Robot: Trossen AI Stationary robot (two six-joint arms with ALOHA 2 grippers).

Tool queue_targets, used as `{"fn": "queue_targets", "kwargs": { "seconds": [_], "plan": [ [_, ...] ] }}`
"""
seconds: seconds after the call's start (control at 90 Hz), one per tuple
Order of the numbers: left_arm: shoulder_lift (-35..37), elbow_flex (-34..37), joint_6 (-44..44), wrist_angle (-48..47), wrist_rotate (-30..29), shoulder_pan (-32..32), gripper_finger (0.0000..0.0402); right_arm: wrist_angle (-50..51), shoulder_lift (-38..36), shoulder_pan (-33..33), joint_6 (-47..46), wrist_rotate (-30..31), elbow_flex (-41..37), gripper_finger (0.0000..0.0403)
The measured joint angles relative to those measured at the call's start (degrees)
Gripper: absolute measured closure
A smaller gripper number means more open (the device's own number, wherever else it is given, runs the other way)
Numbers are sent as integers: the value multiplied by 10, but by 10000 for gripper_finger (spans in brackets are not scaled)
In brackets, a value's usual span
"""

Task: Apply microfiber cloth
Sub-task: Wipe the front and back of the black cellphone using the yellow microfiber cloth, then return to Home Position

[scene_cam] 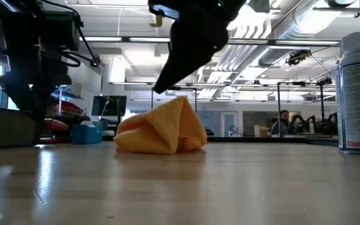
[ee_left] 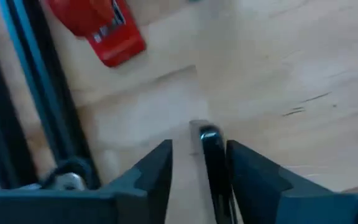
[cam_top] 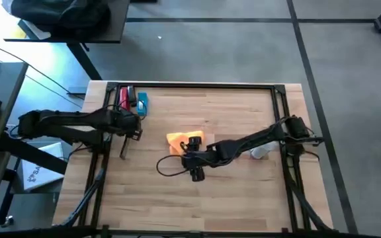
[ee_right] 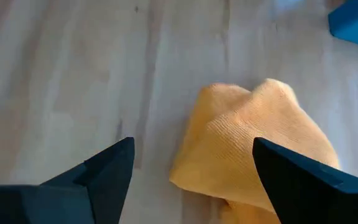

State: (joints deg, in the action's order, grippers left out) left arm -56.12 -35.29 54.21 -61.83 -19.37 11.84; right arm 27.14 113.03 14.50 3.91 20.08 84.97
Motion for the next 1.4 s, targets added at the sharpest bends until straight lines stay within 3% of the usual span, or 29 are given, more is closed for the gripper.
{"fn": "queue_targets", "kwargs": {
  "seconds": [0.233,0.389,0.5,0.633,0.744,0.833,0.956,1.156,1.289,1.4],
  "plan": [
    [39,-92,-75,-148,-92,2,237,44,-63,-11,-29,89,0,107],
    [119,-102,-89,-171,-101,-35,240,31,-126,-30,-64,112,-45,107],
    [207,-80,-116,-83,-70,-88,245,-96,-182,-46,-77,81,-142,107],
    [317,-21,-200,100,-33,-152,255,-306,-265,-56,-109,33,-291,107],
    [392,32,-257,210,-42,-180,266,-461,-333,-59,-130,24,-407,108],
    [435,60,-293,247,-68,-189,275,-540,-387,-59,-135,8,-475,108],
    [476,85,-314,263,-88,-191,286,-530,-467,-51,-171,5,-529,108],
    [504,114,-350,338,-56,-191,309,-511,-592,-8,-159,15,-559,119],
    [503,143,-370,372,-31,-191,325,-511,-629,34,-203,-52,-559,141],
    [501,168,-370,400,-23,-191,335,-496,-633,73,-299,-112,-558,161]
  ]
}}
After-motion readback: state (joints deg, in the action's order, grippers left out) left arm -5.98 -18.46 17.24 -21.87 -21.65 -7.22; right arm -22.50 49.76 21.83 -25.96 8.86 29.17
